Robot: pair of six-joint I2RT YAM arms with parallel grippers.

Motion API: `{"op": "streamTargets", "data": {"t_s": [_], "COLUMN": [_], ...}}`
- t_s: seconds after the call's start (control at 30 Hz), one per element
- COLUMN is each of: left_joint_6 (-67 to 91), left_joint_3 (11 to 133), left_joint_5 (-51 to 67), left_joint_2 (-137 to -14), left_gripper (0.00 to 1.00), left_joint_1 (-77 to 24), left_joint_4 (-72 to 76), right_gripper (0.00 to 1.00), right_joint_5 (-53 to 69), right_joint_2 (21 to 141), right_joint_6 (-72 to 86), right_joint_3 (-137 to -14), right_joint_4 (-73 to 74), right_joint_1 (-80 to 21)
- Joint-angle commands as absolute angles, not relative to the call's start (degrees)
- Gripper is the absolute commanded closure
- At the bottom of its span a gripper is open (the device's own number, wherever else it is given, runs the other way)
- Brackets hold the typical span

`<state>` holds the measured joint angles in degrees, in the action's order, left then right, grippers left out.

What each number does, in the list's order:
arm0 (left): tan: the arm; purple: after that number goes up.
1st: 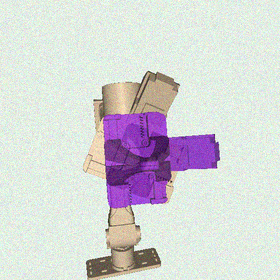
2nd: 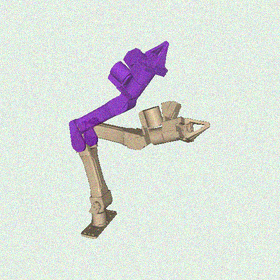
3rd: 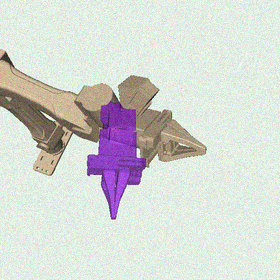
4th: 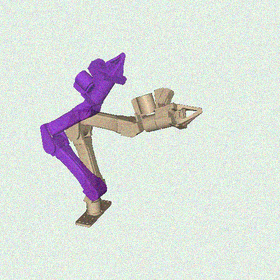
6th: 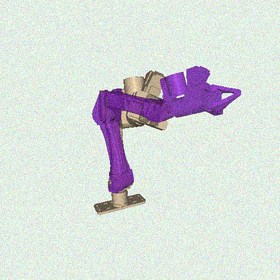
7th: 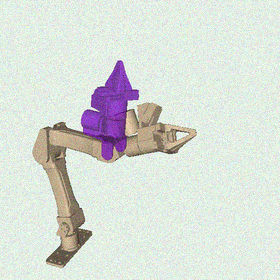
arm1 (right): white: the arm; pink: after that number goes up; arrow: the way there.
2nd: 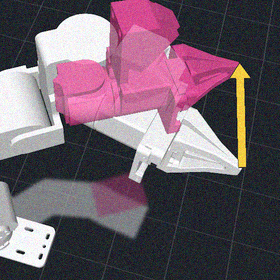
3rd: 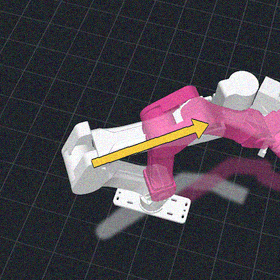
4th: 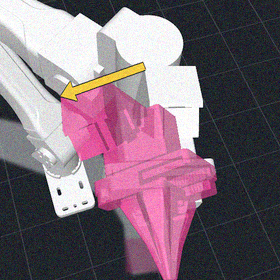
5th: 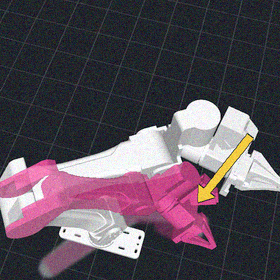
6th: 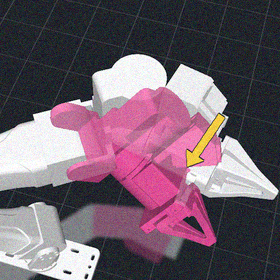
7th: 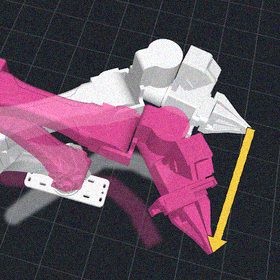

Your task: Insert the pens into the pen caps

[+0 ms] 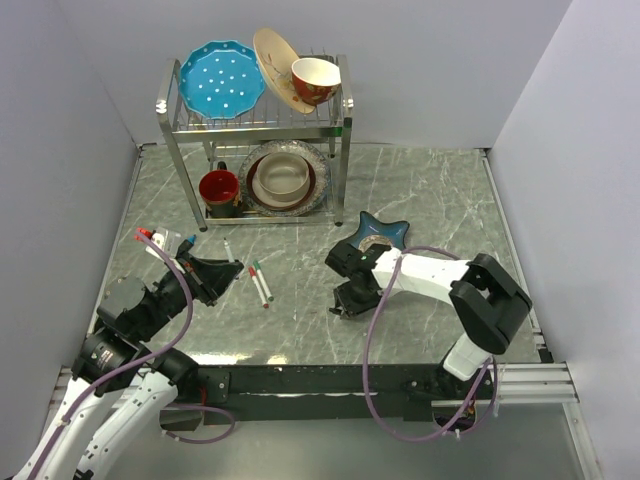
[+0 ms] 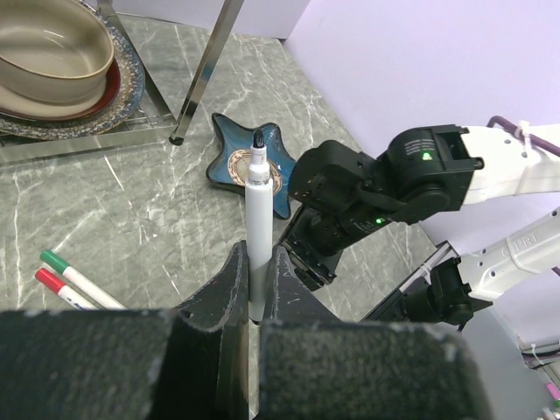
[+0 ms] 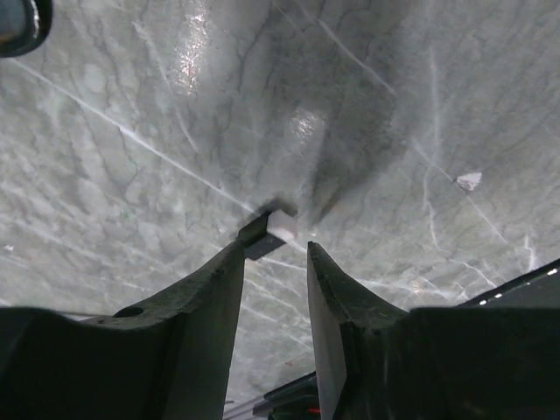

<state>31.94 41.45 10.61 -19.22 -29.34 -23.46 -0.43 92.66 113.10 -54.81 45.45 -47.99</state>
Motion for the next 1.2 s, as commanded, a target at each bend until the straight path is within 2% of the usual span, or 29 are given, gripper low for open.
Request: {"op": "streamTargets", "data": {"t_s": [0.0,0.57,0.63,0.73,0.97,1.03,1.07,1.17], "left_joint_6": [31.2,31.0,31.0,31.0,30.9,30.8,30.8,30.9], "left_joint_3": [41.7,41.8,41.8,41.7,41.8,41.7,41.7,41.5], "left_joint_5": [10.9,11.1,10.9,11.1,11.2,11.1,11.1,11.8], "left_joint_2": [-18.5,-18.8,-18.8,-18.9,-19.2,-19.2,-19.3,-19.5], "left_gripper": [0.99,0.99,0.99,0.99,0.99,0.99,0.99,0.99], "left_joint_1": [-29.3,-29.3,-29.3,-29.3,-29.3,-29.3,-29.3,-29.3], "left_joint_4": [-22.1,-22.0,-22.0,-22.1,-22.0,-22.1,-21.9,-21.5], "right_gripper": [0.56,0.59,0.62,0.71,0.78,0.9,1.0,1.0], "right_joint_5": [-0.4,-3.6,-3.7,-3.4,-3.4,-4.0,-5.2,-9.6], "right_joint_2": [94.4,97.3,98.1,99.6,100.6,100.5,100.5,99.7], "right_joint_6": [118.0,117.8,117.2,116.2,114.2,112.6,110.3,104.4], "right_joint_3": [-57.7,-59.1,-59.4,-59.9,-57.9,-57.5,-57.6,-61.2], "right_joint_4": [45.7,46.6,46.0,46.1,45.5,45.0,45.2,49.3], "right_joint_1": [-48.0,-48.0,-48.0,-48.2,-48.5,-48.5,-48.5,-48.6]}}
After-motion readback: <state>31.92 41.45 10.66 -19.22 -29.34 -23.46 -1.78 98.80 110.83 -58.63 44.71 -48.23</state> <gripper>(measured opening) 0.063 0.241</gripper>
